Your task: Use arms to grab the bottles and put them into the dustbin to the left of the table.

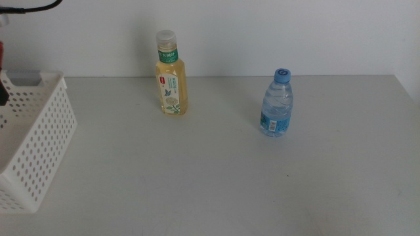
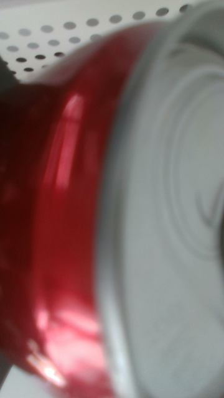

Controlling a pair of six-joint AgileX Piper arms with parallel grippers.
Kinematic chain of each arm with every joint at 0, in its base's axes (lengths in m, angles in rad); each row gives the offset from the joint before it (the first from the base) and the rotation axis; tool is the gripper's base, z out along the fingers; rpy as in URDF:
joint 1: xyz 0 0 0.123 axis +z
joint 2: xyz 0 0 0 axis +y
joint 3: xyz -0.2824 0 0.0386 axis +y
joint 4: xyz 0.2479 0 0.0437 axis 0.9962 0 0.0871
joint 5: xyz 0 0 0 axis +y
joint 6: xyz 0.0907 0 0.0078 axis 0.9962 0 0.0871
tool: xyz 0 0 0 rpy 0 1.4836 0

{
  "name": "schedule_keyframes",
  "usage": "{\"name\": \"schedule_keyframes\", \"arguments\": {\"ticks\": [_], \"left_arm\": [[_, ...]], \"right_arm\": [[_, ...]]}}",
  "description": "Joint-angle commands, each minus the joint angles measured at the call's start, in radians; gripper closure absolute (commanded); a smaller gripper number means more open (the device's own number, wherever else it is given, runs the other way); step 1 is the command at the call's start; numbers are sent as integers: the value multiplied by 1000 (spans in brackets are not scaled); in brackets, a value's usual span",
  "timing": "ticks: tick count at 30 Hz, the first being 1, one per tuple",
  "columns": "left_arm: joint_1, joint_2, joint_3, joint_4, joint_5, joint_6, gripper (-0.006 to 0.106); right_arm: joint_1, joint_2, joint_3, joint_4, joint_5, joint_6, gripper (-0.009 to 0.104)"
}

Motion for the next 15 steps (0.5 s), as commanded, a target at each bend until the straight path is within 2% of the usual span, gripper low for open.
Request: {"name": "schedule_keyframes", "arguments": {"ticks": [1,15], "left_arm": [[8,-4,-53,1,-25,-21,77],[7,166,-56,34,-99,-22,77]], "right_arm": [[-5,-22,-10,-12,-75,-9,24],[-5,-22,-10,-12,-75,-9,24]]}}
